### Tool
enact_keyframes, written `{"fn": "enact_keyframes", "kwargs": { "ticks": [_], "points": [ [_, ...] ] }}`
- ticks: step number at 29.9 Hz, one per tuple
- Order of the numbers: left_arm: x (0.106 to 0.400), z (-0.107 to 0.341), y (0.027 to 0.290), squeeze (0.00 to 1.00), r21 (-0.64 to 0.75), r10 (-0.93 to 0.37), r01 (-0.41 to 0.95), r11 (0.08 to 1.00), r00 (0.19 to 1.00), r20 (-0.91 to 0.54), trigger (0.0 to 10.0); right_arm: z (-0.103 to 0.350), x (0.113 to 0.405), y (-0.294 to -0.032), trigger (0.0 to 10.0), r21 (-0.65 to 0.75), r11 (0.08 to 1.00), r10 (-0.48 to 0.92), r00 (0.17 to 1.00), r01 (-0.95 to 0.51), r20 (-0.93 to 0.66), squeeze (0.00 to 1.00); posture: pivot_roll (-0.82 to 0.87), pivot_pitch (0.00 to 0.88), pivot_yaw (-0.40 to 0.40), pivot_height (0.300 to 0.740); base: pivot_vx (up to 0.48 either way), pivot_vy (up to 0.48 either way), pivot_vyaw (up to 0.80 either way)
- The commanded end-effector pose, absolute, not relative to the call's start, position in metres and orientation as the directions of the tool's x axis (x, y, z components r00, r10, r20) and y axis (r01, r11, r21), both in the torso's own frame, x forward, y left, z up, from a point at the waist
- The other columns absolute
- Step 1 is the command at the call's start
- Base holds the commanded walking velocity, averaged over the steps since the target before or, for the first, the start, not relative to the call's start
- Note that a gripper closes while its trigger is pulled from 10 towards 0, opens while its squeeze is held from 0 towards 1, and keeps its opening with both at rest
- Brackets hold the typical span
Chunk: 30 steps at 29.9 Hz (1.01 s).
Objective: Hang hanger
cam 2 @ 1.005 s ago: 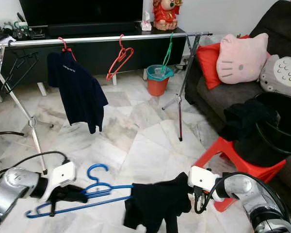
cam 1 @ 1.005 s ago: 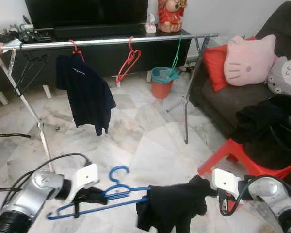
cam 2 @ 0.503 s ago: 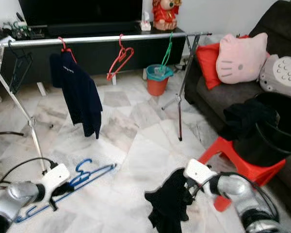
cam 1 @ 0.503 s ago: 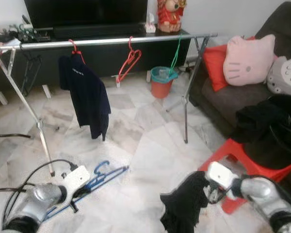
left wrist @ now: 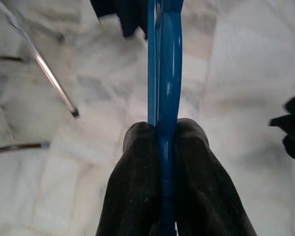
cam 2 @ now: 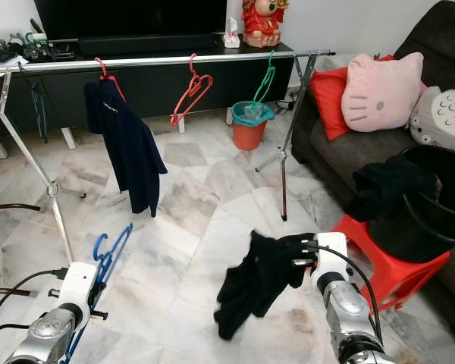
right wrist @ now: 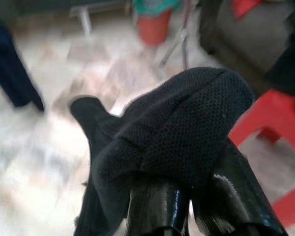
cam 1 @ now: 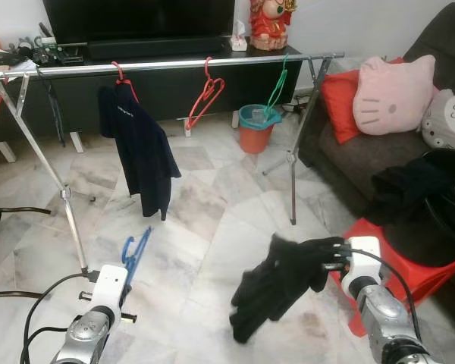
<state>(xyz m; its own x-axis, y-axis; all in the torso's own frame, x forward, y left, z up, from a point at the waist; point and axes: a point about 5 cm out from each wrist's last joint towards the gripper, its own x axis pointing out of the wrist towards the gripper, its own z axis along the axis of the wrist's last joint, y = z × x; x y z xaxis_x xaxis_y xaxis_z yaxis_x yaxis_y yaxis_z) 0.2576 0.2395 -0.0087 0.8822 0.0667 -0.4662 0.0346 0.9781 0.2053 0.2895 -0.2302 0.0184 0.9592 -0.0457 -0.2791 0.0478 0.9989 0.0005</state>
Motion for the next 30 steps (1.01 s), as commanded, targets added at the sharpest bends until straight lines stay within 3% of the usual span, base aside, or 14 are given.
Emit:
{"fn": "enact_keyframes", "kwargs": {
  "ticks": [1, 5, 6, 7, 8, 9, 23, 30],
  "points": [
    [0.265, 0.001, 0.236, 0.0, 0.189, 0.053, 0.025, 0.982, 0.916, -0.398, 10.0, 0.039, 0.3, -0.231, 0.0, -0.006, 0.996, -0.091, 0.985, 0.091, -0.148, 0.0, 0.01, 0.0, -0.033, 0.74, 0.0, 0.0, 0.0],
    [0.268, 0.004, 0.231, 0.0, 0.176, 0.042, 0.026, 0.984, 0.927, -0.372, 10.0, 0.04, 0.3, -0.228, 0.2, -0.038, 0.992, -0.12, 0.985, 0.116, -0.121, 0.0, 0.01, 0.0, -0.016, 0.74, 0.0, 0.0, 0.0],
    [0.271, 0.006, 0.229, 0.0, 0.166, 0.047, 0.014, 0.986, 0.932, -0.359, 10.0, 0.039, 0.298, -0.223, 3.2, -0.085, 0.992, -0.107, 0.987, 0.097, -0.117, 0.0, -0.01, 0.0, 0.003, 0.74, 0.0, 0.0, 0.0],
    [0.275, 0.008, 0.227, 0.0, 0.154, 0.053, 0.001, 0.988, 0.937, -0.345, 10.0, 0.035, 0.296, -0.217, 8.9, -0.156, 0.986, -0.084, 0.989, 0.065, -0.124, 0.0, -0.01, 0.0, 0.011, 0.74, 0.0, 0.0, 0.0],
    [0.275, 0.008, 0.227, 0.0, 0.154, 0.053, 0.001, 0.988, 0.937, -0.345, 10.0, 0.035, 0.296, -0.217, 8.9, -0.156, 0.986, -0.084, 0.989, 0.065, -0.124, 0.0, -0.01, 0.0, 0.011, 0.74, 0.0, 0.0, 0.0],
    [0.276, 0.009, 0.225, 0.0, 0.156, 0.055, -0.002, 0.988, 0.941, -0.334, 10.0, 0.033, 0.295, -0.215, 10.0, -0.17, 0.983, -0.086, 0.987, 0.062, -0.133, 0.0, -0.01, 0.0, 0.015, 0.74, 0.0, 0.0, 0.0],
    [0.306, 0.038, 0.23, 0.0, 0.166, 0.072, -0.03, 0.986, 0.964, -0.254, 10.0, 0.042, 0.313, -0.189, 10.0, -0.055, 0.986, -0.16, 0.979, 0.154, -0.123, 0.0, 0.0, 0.0, 0.09, 0.74, 0.0, 0.0, 0.0],
    [0.309, 0.038, 0.227, 0.0, 0.141, 0.079, -0.042, 0.989, 0.962, -0.262, 10.0, 0.039, 0.312, -0.186, 10.0, -0.058, 0.986, -0.162, 0.977, 0.155, -0.136, 0.0, 0.01, 0.0, 0.074, 0.74, 0.0, 0.0, 0.0]
  ]
}}
